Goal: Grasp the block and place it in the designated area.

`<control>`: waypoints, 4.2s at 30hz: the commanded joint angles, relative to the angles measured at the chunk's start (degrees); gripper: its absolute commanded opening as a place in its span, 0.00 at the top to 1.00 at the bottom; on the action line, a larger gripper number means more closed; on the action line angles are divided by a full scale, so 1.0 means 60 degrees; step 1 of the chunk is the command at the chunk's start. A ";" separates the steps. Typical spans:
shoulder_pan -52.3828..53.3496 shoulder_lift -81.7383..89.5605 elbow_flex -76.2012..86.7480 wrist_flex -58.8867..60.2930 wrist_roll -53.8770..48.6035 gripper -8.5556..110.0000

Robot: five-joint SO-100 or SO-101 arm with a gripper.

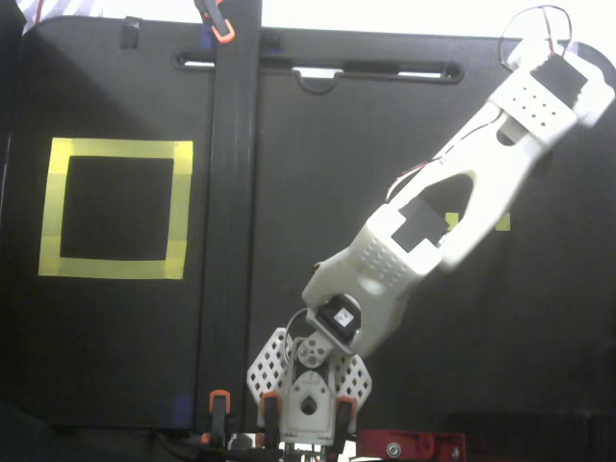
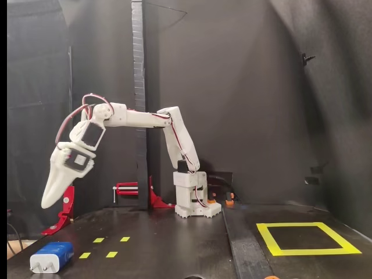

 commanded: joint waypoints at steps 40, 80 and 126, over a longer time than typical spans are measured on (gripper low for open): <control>0.0483 0.0703 -0.0425 0.0601 -0.4116 0.62; 0.0557 -0.2329 -0.0439 -0.1787 -0.3647 0.55; 0.0439 -0.3633 -0.0410 -0.2080 -0.3604 0.72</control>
